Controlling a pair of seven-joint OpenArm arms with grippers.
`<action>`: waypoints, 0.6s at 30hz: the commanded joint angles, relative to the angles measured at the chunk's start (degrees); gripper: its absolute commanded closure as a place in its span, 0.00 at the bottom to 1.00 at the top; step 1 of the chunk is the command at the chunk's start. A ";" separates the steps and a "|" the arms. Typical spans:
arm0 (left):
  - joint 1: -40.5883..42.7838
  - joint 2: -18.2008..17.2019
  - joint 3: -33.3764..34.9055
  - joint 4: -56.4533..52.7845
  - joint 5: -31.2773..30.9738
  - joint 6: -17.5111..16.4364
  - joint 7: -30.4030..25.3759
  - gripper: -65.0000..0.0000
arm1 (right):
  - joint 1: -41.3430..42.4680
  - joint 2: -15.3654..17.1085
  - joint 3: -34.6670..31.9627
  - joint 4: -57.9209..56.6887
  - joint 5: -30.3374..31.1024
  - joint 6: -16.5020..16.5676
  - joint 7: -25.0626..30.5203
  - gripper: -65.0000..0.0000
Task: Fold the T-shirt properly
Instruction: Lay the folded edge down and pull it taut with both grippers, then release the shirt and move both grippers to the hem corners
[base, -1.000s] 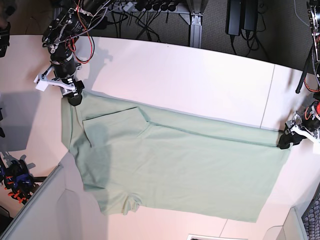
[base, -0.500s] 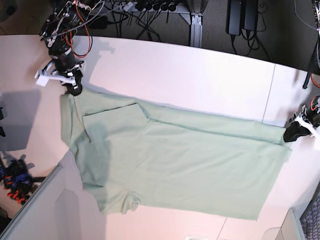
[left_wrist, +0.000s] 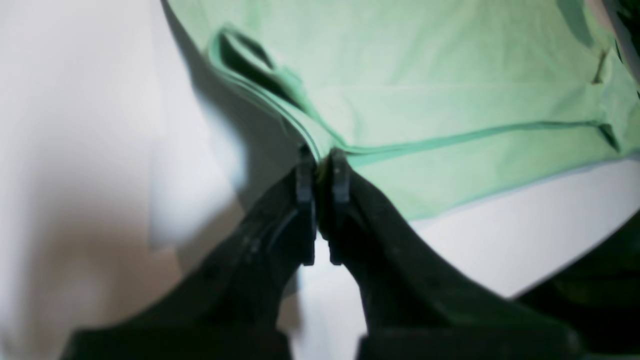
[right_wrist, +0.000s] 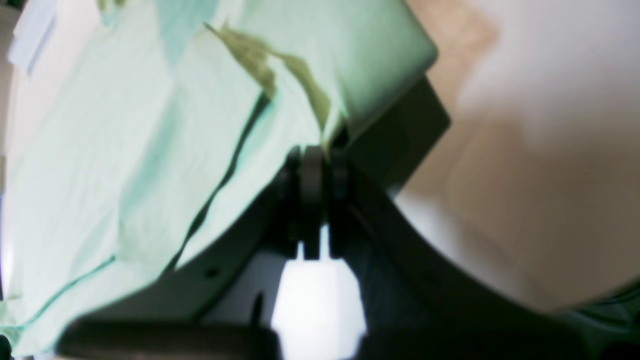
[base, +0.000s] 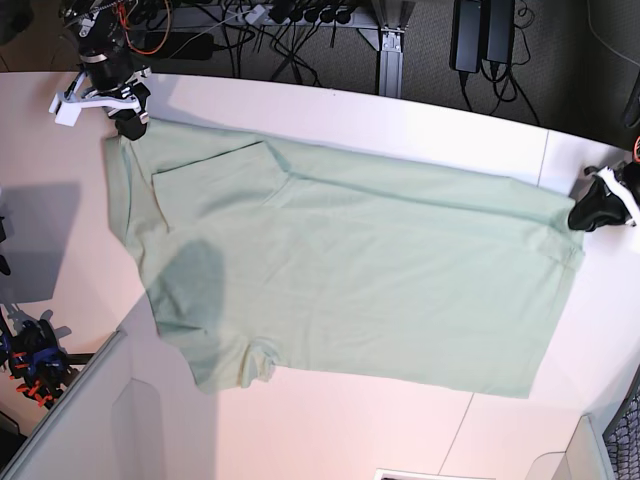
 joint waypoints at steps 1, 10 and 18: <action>0.66 -1.11 -1.33 1.36 -1.16 -0.67 -1.20 1.00 | -0.79 1.20 0.28 1.31 1.09 0.48 1.05 1.00; 9.60 -1.09 -8.33 6.29 -4.02 -0.67 -0.20 1.00 | -5.79 3.69 0.35 1.51 1.11 0.48 1.03 1.00; 12.98 -1.09 -8.76 7.98 -4.00 -0.67 -0.20 1.00 | -8.76 3.67 0.44 1.62 1.07 0.48 0.61 1.00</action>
